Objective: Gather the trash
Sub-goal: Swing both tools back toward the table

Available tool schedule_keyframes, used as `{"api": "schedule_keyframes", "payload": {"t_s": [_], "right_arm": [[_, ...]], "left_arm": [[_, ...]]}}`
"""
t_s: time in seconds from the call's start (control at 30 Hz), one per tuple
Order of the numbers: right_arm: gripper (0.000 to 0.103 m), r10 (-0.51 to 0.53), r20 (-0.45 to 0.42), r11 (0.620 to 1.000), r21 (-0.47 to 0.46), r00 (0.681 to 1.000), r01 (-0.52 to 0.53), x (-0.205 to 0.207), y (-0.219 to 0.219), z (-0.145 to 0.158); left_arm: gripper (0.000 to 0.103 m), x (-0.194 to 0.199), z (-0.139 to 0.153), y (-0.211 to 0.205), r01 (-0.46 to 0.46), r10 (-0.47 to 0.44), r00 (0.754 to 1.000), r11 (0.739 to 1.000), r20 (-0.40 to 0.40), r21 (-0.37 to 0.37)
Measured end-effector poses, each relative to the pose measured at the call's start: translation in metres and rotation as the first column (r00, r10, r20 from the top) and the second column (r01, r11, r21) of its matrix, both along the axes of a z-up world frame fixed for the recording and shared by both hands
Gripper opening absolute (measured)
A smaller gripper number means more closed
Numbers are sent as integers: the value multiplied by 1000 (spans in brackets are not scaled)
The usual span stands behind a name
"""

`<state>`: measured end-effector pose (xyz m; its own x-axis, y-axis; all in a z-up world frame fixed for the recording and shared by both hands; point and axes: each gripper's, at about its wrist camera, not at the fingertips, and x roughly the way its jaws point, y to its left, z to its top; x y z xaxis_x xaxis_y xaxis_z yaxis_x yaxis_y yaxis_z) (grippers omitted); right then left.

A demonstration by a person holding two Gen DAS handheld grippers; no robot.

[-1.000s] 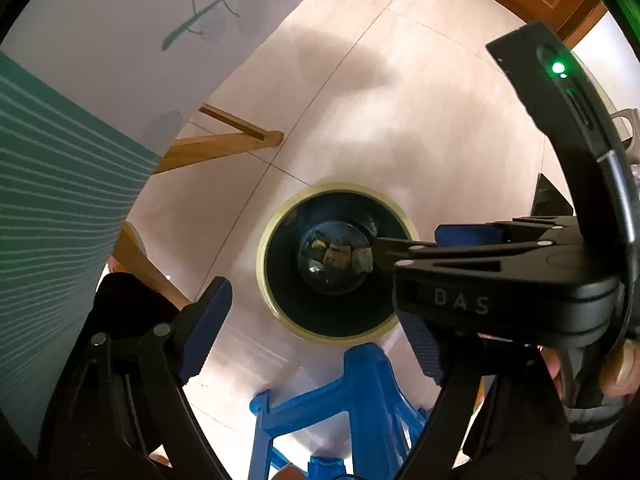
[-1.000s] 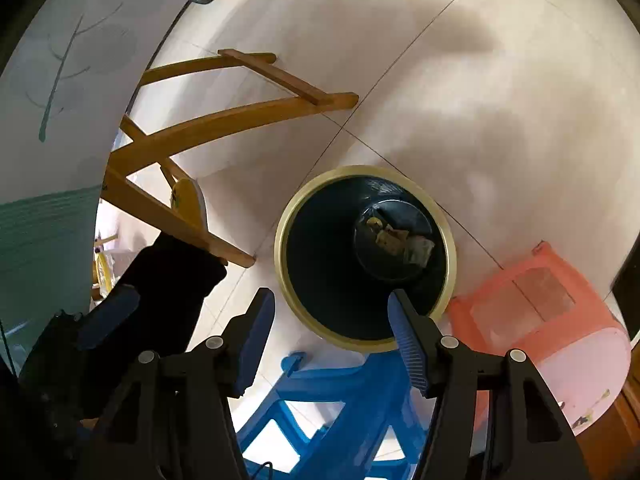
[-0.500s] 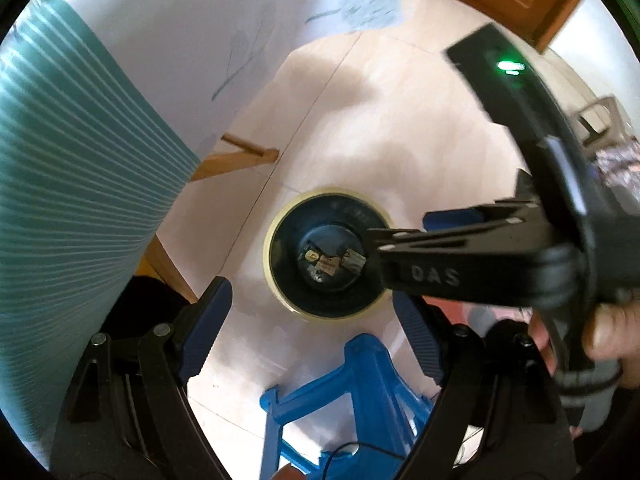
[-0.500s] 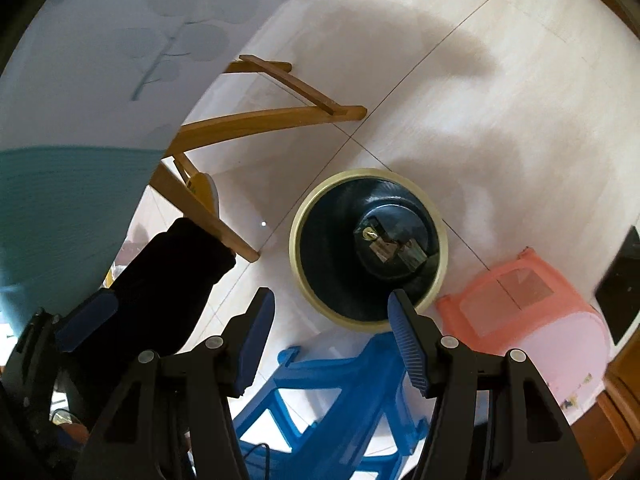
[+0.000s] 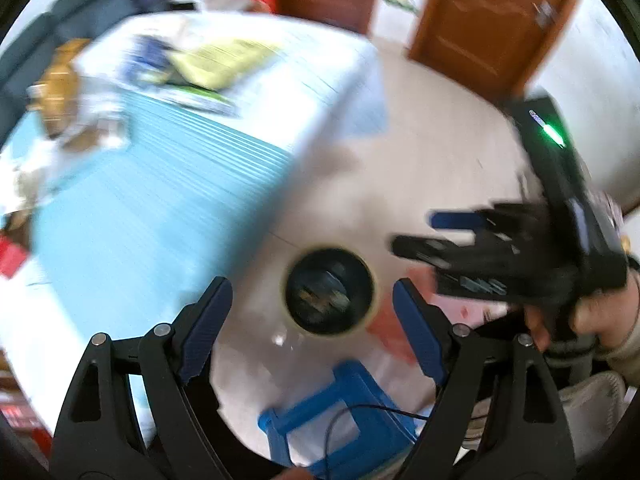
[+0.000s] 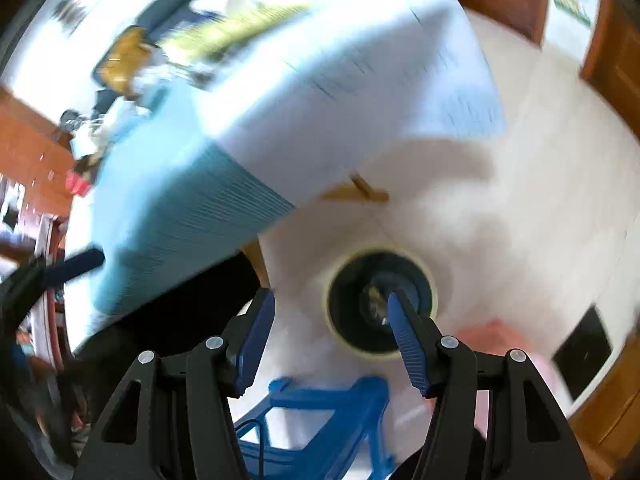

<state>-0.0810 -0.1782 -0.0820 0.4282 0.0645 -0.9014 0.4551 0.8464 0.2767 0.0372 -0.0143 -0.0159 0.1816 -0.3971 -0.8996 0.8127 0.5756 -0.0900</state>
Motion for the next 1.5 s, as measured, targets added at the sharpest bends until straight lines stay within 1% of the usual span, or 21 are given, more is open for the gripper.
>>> {"api": "schedule_keyframes", "payload": {"t_s": [0.07, 0.13, 0.2, 0.27, 0.33, 0.43, 0.47, 0.5, 0.53, 0.6, 0.67, 0.77, 0.9, 0.97, 1.07, 1.17, 1.23, 1.3, 1.4, 1.43, 1.5], "right_arm": [[60, 33, 41, 999, -32, 999, -32, 11, 19, 24], [60, 61, 70, 997, -48, 996, -58, 25, 33, 42], [60, 83, 99, 995, -60, 992, -78, 41, 48, 60], [60, 131, 130, 989, -82, 983, -121, 65, 67, 79], [60, 183, 149, 980, -107, 972, -168, 93, 89, 94], [60, 283, 177, 955, -141, 943, -260, 133, 122, 109], [60, 327, 185, 941, -157, 927, -300, 150, 136, 115], [60, 355, 187, 930, -169, 916, -326, 161, 147, 116], [60, 398, 186, 912, -190, 898, -365, 177, 162, 120], [60, 465, 182, 876, -236, 866, -421, 202, 188, 125], [60, 535, 174, 829, -297, 827, -475, 233, 217, 129], [60, 609, 158, 770, -352, 777, -532, 270, 251, 127], [60, 692, 106, 685, -410, 714, -602, 321, 295, 115], [60, 727, 71, 641, -426, 683, -638, 338, 313, 108], [60, 763, 10, 590, -420, 646, -690, 365, 333, 87], [60, 783, -51, 554, -399, 621, -731, 381, 345, 66], [60, 793, -103, 518, -403, 600, -754, 390, 354, 51], [60, 798, -140, 492, -410, 586, -768, 393, 358, 36], [57, 802, -161, 468, -430, 575, -772, 395, 360, 24], [55, 800, -162, 469, -432, 578, -771, 398, 359, 22], [48, 799, -147, 487, -413, 584, -770, 399, 357, 20]], "left_arm": [[80, 22, 17, 23, -58, 58, 998, 998, 3, -29], [80, 46, 32, 50, -136, 135, 991, 989, -19, -53], [80, 74, 43, 85, -239, 237, 971, 970, -36, -54], [80, 91, 44, 106, -301, 298, 953, 952, -45, -58], [80, 111, 48, 139, -373, 373, 928, 926, -14, -56], [80, 125, 50, 177, -433, 435, 900, 900, 30, -54], [80, 130, 54, 194, -456, 459, 888, 888, 41, -59], [80, 137, 56, 211, -486, 490, 870, 871, 53, -68], [80, 140, 61, 223, -499, 504, 862, 863, 57, -75], [80, 148, 61, 246, -540, 547, 834, 836, 74, -97], [80, 150, 63, 264, -574, 583, 807, 812, 97, -106], [80, 163, 58, 292, -627, 635, 761, 773, 135, -97], [80, 177, 45, 312, -672, 672, 719, 737, 177, -68], [80, 178, 42, 315, -685, 681, 706, 727, 195, -56], [80, 183, 36, 325, -699, 691, 690, 713, 217, -48], [80, 189, 31, 333, -711, 702, 679, 702, 214, -43], [80, 191, 28, 339, -719, 710, 674, 694, 207, -42], [80, 193, 25, 342, -727, 718, 667, 686, 198, -39], [80, 197, 20, 346, -736, 729, 660, 676, 182, -38], [80, 198, 19, 347, -738, 731, 658, 673, 179, -38], [80, 198, 18, 348, -739, 732, 657, 673, 179, -38]]}}
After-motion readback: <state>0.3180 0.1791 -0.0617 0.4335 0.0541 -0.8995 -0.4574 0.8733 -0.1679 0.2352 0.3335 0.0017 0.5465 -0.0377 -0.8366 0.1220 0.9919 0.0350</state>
